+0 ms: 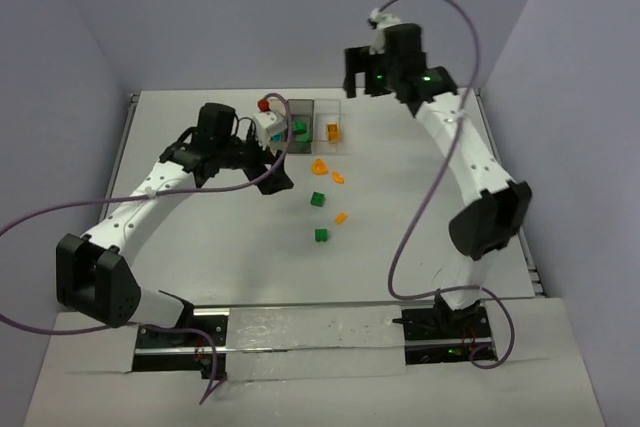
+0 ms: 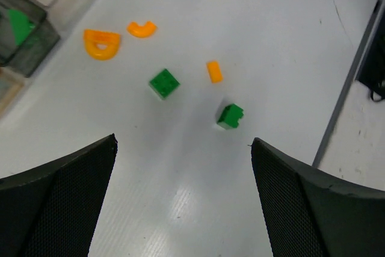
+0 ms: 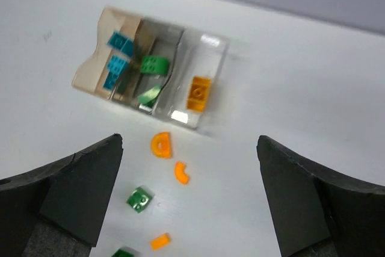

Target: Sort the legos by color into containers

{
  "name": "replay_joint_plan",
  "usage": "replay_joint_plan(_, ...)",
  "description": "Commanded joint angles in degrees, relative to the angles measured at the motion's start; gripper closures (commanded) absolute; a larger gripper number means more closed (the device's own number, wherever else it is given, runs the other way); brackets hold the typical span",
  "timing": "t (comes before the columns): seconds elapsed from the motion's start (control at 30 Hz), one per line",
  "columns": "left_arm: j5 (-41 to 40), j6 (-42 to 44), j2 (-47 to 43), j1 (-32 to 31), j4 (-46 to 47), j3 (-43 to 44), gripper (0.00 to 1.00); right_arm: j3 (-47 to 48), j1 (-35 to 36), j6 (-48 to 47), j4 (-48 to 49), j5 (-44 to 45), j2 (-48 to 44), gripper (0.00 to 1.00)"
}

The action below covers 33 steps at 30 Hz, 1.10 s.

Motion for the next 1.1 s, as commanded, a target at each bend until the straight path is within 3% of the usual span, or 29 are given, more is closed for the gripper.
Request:
replay_joint_plan(0.0,-0.6,9.6,4.9,-7.4,-3.4,2.3,0.01,-8.7,-8.8,-1.1,-1.5,-3.1,-9.9,0.0)
replay_joint_plan(0.13,-3.7,13.9,18.2,-11.9,-13.1,9.9,0.01,-18.8,-14.5,-3.3,-1.3,-4.8,-17.4,0.0)
replay_joint_plan(0.4,-9.9,15.7,27.1,-18.1,-13.8,13.1,0.08,-30.0,-19.2,-4.2,-0.4,-8.2,-24.3,0.0)
replay_joint_plan(0.67,-13.1,17.1,29.5,-21.9,-13.0,12.6,0.14,-31.2,-19.4,-2.5,0.5,-11.1,-23.7,0.0)
replay_joint_plan(1.07,-18.1,17.6,30.2,-25.5,-9.7,10.6,0.34,-30.7,-19.5,-2.3,0.2,-12.2,-21.7,0.0)
